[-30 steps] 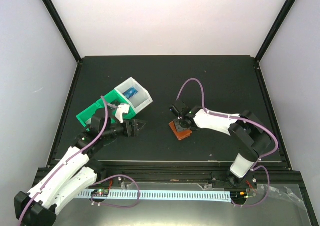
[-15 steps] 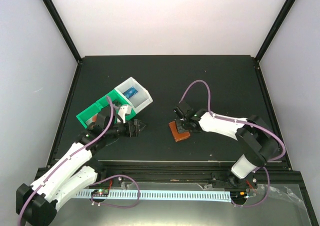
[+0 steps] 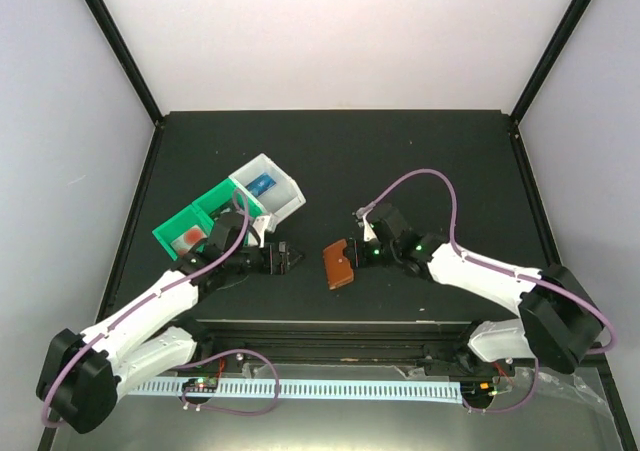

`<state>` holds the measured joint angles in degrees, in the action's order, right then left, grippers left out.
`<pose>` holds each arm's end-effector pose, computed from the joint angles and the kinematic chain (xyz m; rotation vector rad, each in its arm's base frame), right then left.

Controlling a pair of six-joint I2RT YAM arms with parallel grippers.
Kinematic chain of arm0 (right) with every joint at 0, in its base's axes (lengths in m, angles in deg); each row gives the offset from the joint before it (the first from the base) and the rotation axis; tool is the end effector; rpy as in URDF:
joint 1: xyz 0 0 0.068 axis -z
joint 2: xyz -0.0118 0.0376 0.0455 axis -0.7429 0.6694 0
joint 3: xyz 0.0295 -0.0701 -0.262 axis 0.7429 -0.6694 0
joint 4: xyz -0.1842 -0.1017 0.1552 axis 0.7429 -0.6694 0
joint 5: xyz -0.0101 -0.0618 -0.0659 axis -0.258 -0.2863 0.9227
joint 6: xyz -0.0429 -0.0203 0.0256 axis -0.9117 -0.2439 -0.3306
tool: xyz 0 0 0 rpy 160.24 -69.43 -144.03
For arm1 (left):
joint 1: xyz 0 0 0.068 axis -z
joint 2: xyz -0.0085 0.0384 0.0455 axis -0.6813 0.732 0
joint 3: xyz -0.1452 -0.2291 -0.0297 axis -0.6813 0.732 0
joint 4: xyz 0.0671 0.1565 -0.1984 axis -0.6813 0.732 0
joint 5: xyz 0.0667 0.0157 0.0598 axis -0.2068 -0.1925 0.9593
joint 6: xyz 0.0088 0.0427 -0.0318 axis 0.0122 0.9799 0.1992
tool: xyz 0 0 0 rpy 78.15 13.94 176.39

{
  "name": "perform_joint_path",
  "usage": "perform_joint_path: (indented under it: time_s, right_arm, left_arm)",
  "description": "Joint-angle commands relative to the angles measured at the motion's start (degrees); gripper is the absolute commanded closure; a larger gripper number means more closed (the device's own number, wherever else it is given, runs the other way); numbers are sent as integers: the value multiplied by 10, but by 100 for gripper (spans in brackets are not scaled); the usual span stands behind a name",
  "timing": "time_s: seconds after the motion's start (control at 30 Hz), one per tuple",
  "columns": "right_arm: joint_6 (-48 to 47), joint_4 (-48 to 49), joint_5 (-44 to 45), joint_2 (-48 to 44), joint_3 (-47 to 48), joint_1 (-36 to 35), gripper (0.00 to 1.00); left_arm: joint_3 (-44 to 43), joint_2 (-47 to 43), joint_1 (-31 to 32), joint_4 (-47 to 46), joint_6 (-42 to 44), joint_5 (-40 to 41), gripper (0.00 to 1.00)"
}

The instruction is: Take the credit cards out of the card holder

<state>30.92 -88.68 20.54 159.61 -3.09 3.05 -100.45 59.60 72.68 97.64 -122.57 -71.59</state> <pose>0.1845 0.1931 0.1994 -0.2941 2.5723 0.8107 0.1570 -0.1079 0.2080 0.1515 2.4358 -1.0817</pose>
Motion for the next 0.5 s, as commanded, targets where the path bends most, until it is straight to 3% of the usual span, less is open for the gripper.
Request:
perform_joint_path:
  time_s: [0.0,0.2,0.47]
  right_arm:
    - [65,135,-107,-19,-32,-6,99]
    - [121,268,-183,-25,-89,-8,99]
    - [148,329,-203,-9,-119,-9,99]
  left_arm:
    - [3,7,10,-35,3,-13,22]
    - [19,19,13,-37,-9,-1,29]
    - [41,24,17,-68,-20,-4,31]
